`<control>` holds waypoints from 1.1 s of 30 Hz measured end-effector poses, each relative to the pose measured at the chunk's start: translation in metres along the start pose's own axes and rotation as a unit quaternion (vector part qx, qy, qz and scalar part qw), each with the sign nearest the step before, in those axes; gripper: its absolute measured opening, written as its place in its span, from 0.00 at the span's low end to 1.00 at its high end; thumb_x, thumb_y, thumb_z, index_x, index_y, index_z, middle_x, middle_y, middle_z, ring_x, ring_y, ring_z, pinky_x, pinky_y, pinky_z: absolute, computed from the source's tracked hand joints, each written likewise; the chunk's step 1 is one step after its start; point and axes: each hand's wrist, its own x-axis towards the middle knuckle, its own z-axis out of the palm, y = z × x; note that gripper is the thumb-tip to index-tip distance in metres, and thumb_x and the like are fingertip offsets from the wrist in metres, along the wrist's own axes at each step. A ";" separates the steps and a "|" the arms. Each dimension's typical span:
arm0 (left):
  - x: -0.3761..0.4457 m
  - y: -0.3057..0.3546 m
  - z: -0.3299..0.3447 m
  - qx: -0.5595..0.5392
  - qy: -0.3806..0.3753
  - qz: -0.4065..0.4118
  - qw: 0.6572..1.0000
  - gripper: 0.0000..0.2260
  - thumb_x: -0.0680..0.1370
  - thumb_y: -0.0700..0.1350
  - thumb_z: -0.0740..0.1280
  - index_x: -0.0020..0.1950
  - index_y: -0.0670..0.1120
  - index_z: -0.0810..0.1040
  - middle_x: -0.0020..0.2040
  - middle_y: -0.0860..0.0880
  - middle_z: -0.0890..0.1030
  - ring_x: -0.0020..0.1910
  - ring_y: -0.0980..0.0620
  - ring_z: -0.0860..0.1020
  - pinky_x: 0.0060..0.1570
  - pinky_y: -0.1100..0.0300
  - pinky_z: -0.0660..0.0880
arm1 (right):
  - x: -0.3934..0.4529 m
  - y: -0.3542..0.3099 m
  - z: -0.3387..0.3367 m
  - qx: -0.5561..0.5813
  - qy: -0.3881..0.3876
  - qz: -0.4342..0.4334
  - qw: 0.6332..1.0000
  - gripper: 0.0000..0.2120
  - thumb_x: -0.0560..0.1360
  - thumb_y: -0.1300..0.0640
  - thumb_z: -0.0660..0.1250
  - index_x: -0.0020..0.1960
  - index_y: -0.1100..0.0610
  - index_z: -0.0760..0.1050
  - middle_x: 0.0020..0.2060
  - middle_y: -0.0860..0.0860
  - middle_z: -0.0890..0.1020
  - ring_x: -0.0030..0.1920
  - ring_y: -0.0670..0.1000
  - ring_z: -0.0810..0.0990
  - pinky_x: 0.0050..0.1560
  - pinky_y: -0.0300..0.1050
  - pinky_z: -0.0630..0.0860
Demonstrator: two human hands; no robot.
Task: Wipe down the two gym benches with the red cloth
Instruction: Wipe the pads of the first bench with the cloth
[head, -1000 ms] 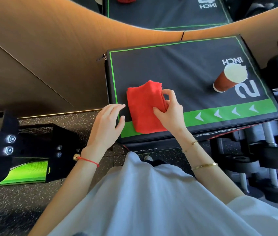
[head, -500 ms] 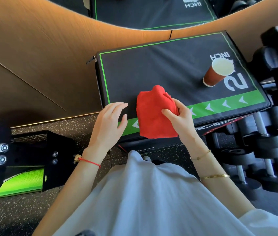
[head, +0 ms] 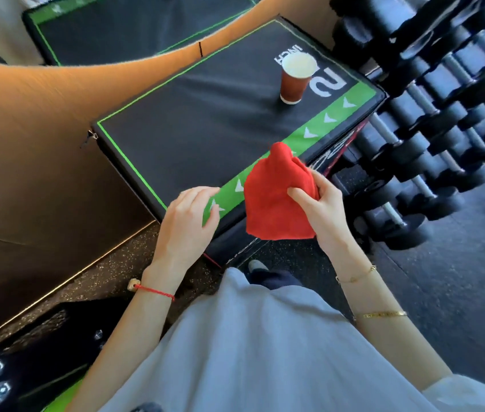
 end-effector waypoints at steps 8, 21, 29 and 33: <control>-0.029 0.007 -0.008 -0.026 -0.104 0.136 0.985 0.13 0.80 0.41 0.65 0.64 0.44 0.78 0.61 0.49 0.81 0.63 0.48 0.77 0.67 0.49 0.71 | -0.113 0.019 -0.003 0.048 0.158 0.046 0.985 0.19 0.73 0.66 0.71 0.61 0.54 0.78 0.51 0.51 0.84 0.50 0.45 0.80 0.58 0.48 0.77; -0.102 0.097 0.035 -0.064 -0.246 0.389 0.886 0.15 0.79 0.42 0.66 0.66 0.44 0.78 0.62 0.48 0.80 0.63 0.49 0.77 0.65 0.53 0.73 | -0.306 0.063 -0.047 0.081 0.414 0.080 0.903 0.18 0.73 0.64 0.71 0.62 0.55 0.78 0.52 0.51 0.84 0.53 0.49 0.81 0.60 0.51 0.77; -0.202 0.178 0.066 -0.084 -0.304 0.491 0.812 0.15 0.79 0.40 0.66 0.66 0.42 0.78 0.62 0.45 0.80 0.63 0.46 0.77 0.65 0.49 0.72 | -0.442 0.101 -0.079 0.116 0.535 0.082 0.833 0.19 0.71 0.64 0.71 0.61 0.53 0.77 0.50 0.47 0.84 0.50 0.44 0.80 0.57 0.41 0.75; -0.275 0.214 0.080 -0.102 -0.312 0.520 0.788 0.14 0.79 0.40 0.67 0.65 0.42 0.78 0.61 0.45 0.81 0.61 0.45 0.78 0.63 0.50 0.74 | -0.522 0.117 -0.101 0.116 0.567 0.087 0.811 0.16 0.73 0.66 0.70 0.57 0.51 0.78 0.46 0.44 0.84 0.47 0.41 0.80 0.52 0.34 0.75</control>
